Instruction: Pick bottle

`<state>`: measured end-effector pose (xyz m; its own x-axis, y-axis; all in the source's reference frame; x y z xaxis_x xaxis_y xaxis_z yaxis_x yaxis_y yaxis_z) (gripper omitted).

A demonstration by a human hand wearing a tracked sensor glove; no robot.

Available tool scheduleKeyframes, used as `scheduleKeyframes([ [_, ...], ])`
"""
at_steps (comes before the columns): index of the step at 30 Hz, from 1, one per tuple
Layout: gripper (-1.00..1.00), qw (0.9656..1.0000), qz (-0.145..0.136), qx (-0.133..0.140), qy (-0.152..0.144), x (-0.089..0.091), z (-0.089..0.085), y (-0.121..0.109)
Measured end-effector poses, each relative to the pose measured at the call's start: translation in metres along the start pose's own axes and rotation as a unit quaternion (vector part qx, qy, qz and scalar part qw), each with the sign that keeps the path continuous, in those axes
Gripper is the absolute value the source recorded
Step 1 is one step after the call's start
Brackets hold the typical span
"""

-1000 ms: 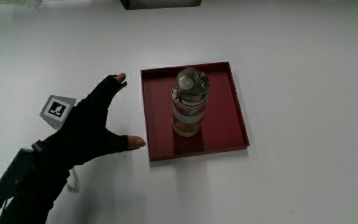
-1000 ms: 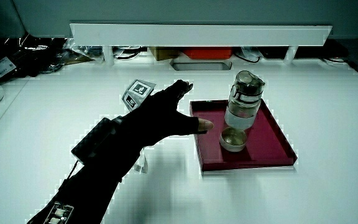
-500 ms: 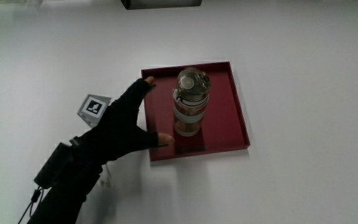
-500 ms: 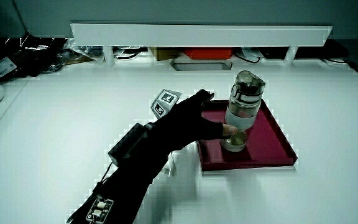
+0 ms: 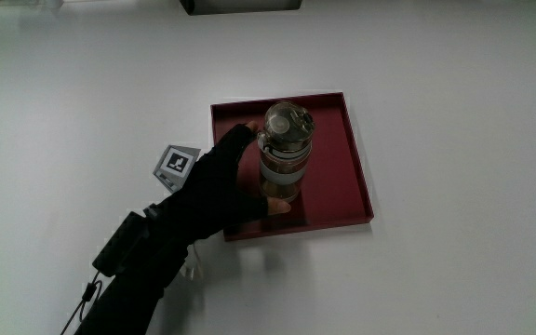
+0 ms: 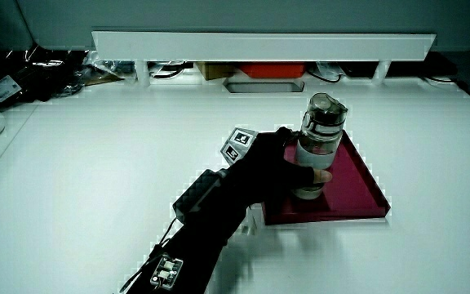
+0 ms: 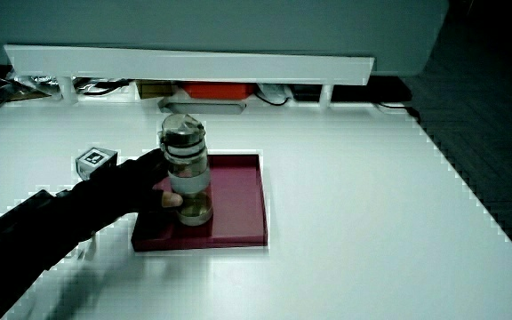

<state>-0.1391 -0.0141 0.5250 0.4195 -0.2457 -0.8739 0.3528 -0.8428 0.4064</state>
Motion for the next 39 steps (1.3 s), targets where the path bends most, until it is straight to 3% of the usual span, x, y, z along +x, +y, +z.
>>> scheduleKeyframes([
  [6, 0.0, 0.9998, -0.004, 0.013, -0.011, -0.003, -0.011, 0.005],
  [7, 0.0, 0.9998, 0.008, 0.013, -0.01, -0.001, -0.011, 0.005],
  [16, 0.0, 0.9997, -0.003, 0.02, -0.014, -0.003, -0.015, 0.007],
  [27, 0.55, 0.9978, -0.01, 0.063, -0.017, -0.002, -0.017, 0.005],
  [28, 0.6, 0.9975, 0.004, 0.071, -0.01, 0.0, -0.016, 0.003],
  [31, 0.75, 0.9955, 0.008, 0.094, 0.0, 0.0, -0.017, 0.002],
  [36, 1.0, 0.9934, -0.015, 0.114, -0.005, -0.002, -0.018, -0.001],
  [39, 1.0, 0.9916, -0.015, 0.128, 0.008, 0.002, -0.018, -0.003],
])
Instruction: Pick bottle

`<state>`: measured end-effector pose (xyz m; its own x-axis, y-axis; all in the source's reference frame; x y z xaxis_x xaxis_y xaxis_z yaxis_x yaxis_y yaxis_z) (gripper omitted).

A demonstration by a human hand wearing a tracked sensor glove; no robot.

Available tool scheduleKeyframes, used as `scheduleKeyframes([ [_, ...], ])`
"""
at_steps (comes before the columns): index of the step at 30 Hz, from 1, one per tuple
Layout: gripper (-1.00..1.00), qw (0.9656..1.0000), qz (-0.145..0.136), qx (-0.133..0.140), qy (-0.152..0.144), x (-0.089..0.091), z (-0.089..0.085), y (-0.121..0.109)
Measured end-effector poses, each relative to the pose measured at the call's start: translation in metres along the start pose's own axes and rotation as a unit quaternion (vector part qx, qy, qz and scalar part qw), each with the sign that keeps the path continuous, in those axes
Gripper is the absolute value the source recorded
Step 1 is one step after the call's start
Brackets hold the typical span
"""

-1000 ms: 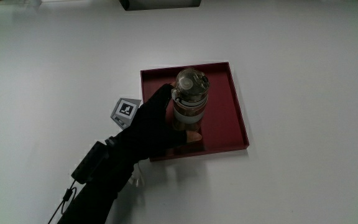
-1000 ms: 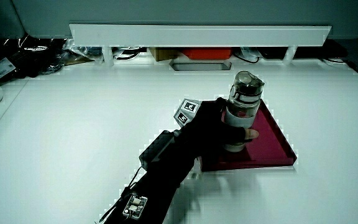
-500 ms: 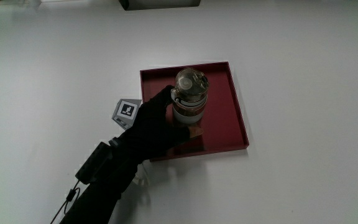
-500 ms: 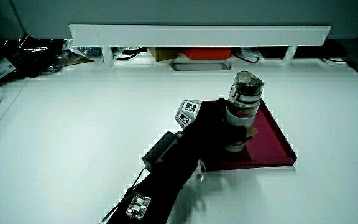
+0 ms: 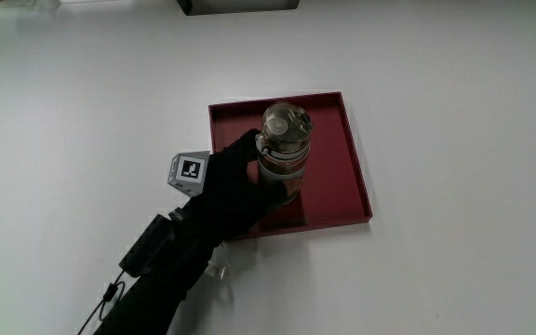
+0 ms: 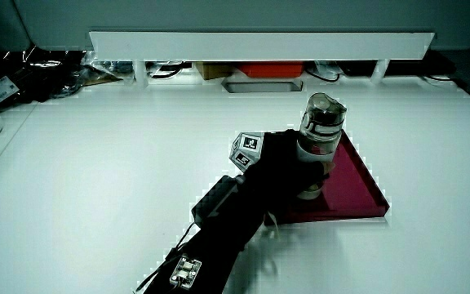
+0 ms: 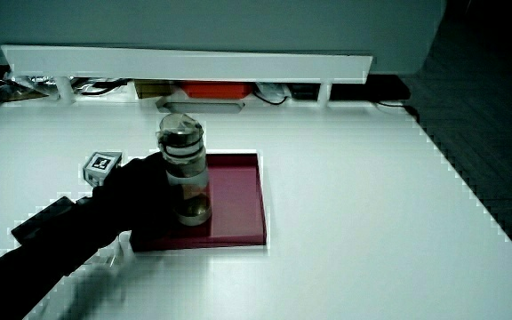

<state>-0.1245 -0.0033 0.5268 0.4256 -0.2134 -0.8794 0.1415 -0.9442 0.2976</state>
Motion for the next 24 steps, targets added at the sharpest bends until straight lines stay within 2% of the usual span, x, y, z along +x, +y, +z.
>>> scheduleKeyframes([
  [1, 1.0, 0.9999, -0.007, 0.001, -0.008, -0.002, 0.0, 0.0],
  [2, 1.0, 1.0, 0.005, 0.001, 0.001, 0.001, 0.0, -0.001],
  [4, 1.0, 1.0, -0.003, 0.005, -0.005, 0.001, 0.0, -0.001],
  [5, 1.0, 1.0, 0.003, 0.004, 0.004, 0.002, 0.0, -0.002],
  [6, 1.0, 0.9999, -0.014, 0.007, -0.001, 0.002, 0.0, -0.002],
  [8, 1.0, 1.0, 0.0, 0.005, 0.002, 0.005, 0.002, -0.004],
  [9, 1.0, 0.9999, -0.013, 0.007, -0.005, 0.005, 0.003, -0.004],
  [10, 1.0, 0.9999, -0.007, 0.008, 0.003, 0.009, 0.006, -0.005],
  [12, 1.0, 0.9997, -0.022, 0.009, -0.009, 0.012, 0.01, -0.006],
  [14, 1.0, 0.999, -0.027, 0.003, -0.036, 0.019, 0.017, -0.009],
  [15, 1.0, 0.9992, -0.029, 0.007, -0.028, 0.022, 0.021, -0.011],
  [17, 1.0, 0.9987, -0.039, 0.009, -0.032, 0.027, 0.03, -0.014],
  [19, 1.0, 0.9968, -0.049, 0.01, -0.062, 0.033, 0.039, -0.017],
  [21, 1.0, 0.9961, -0.061, 0.02, -0.061, 0.036, 0.051, -0.02],
  [22, 1.0, 0.9948, -0.057, 0.018, -0.083, 0.037, 0.055, -0.022],
  [24, 1.0, 0.9957, -0.061, 0.03, -0.063, 0.039, 0.068, -0.026],
])
